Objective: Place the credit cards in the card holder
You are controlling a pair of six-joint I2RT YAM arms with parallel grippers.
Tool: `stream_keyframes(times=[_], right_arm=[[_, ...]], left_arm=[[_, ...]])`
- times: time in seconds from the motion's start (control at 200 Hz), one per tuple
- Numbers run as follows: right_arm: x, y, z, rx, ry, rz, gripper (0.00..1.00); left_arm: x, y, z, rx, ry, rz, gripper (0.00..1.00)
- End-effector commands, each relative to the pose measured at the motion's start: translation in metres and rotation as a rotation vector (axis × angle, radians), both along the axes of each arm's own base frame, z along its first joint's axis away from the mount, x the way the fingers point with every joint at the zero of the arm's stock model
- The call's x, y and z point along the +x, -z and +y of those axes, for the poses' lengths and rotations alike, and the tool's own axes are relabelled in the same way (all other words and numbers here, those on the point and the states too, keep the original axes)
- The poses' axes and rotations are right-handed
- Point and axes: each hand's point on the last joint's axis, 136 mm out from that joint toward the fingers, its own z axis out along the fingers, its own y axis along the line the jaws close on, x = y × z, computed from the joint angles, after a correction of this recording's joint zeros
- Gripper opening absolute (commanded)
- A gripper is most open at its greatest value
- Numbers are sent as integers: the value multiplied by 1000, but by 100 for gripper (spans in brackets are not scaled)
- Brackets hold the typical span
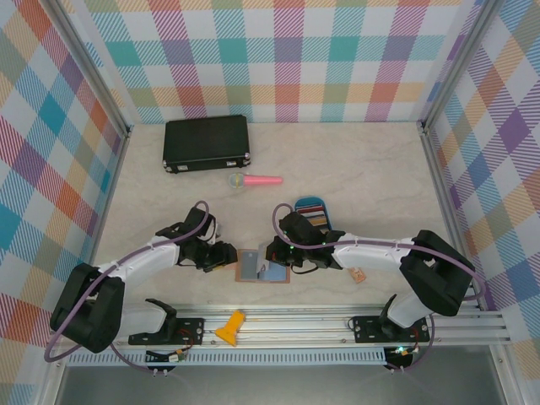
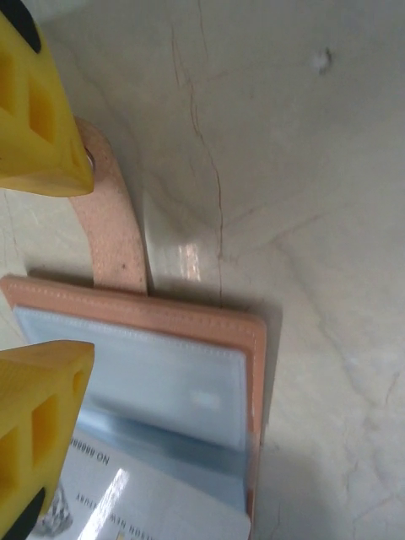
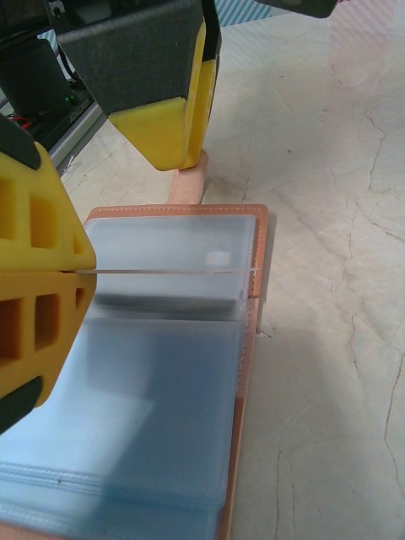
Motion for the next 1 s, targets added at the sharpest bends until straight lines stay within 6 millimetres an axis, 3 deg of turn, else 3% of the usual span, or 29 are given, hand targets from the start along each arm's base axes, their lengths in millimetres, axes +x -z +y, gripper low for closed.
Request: stream_keyframes(times=[0.0, 0.225, 0.7, 0.99], right_arm=[[0, -8, 5, 13, -21, -25, 0], [-5, -1, 6, 2, -45, -43, 0], [-13, 18, -11, -36, 15, 15, 0], [-16, 25, 0, -20, -21, 57, 0]], left_arm=[[-2, 5, 6, 47, -15, 23, 49], [-4, 14, 4, 42, -8, 50, 49], [-7, 18, 4, 47, -7, 81, 49], [-9, 20, 4, 47, -5, 93, 50]])
